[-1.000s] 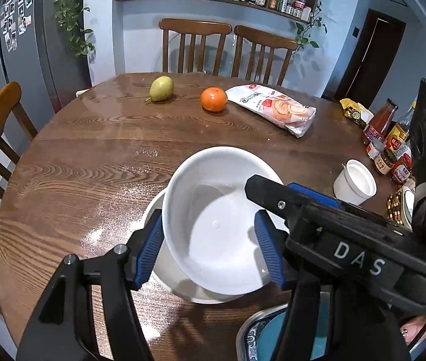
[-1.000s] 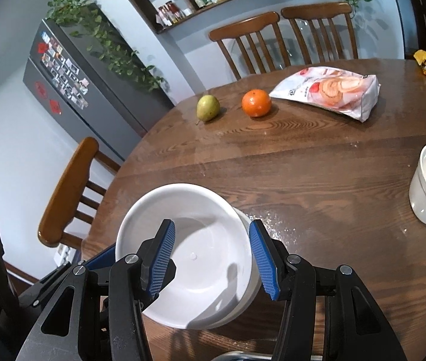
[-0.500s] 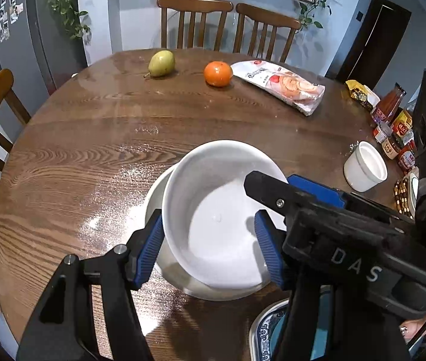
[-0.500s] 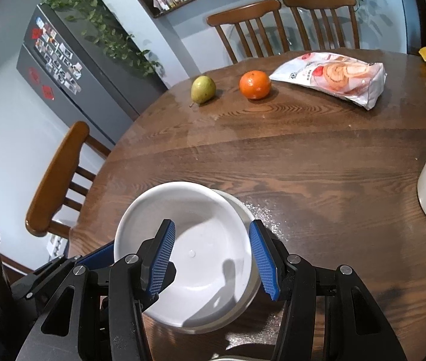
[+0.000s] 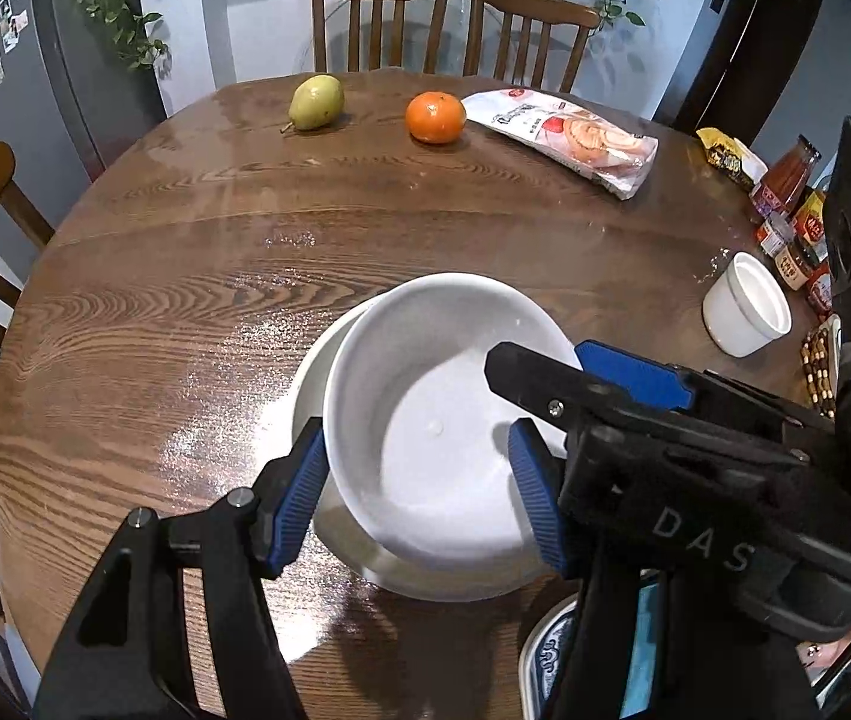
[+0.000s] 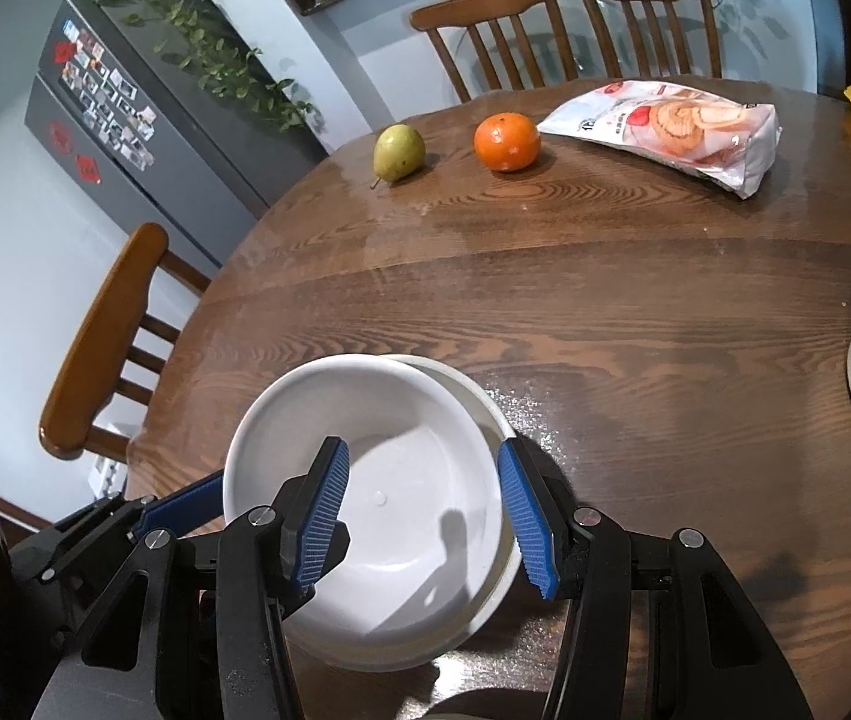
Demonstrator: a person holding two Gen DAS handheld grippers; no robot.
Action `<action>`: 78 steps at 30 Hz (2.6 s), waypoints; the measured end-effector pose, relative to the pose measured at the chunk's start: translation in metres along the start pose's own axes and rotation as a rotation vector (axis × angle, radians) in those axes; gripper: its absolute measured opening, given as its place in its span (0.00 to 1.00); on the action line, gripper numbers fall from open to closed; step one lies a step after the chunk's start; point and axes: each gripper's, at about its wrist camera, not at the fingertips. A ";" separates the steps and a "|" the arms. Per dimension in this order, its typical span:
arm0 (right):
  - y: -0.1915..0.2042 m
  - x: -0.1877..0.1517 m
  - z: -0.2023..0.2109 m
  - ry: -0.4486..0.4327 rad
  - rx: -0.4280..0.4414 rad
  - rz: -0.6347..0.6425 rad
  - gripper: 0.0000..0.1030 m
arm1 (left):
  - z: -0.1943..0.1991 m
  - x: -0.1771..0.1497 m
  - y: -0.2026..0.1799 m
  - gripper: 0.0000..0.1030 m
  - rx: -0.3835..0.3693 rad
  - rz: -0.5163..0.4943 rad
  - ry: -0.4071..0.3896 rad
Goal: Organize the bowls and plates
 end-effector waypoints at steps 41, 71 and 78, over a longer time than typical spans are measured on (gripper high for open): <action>-0.028 0.014 -0.002 0.043 -0.019 -0.135 0.59 | -0.017 0.013 0.054 0.81 0.054 0.174 0.043; -0.031 0.010 -0.012 0.082 -0.078 -0.116 0.59 | -0.020 0.014 0.075 0.80 0.017 0.209 0.055; -0.030 0.009 -0.017 0.102 -0.093 -0.118 0.59 | -0.024 0.013 0.071 0.79 -0.005 0.201 0.083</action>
Point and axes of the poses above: each gripper's, at about its wrist camera, not at the fingertips, and z roughly against the way its jaws point, y to its left, x to its top, and after that the axes turned 10 degrees about -z, right-handed
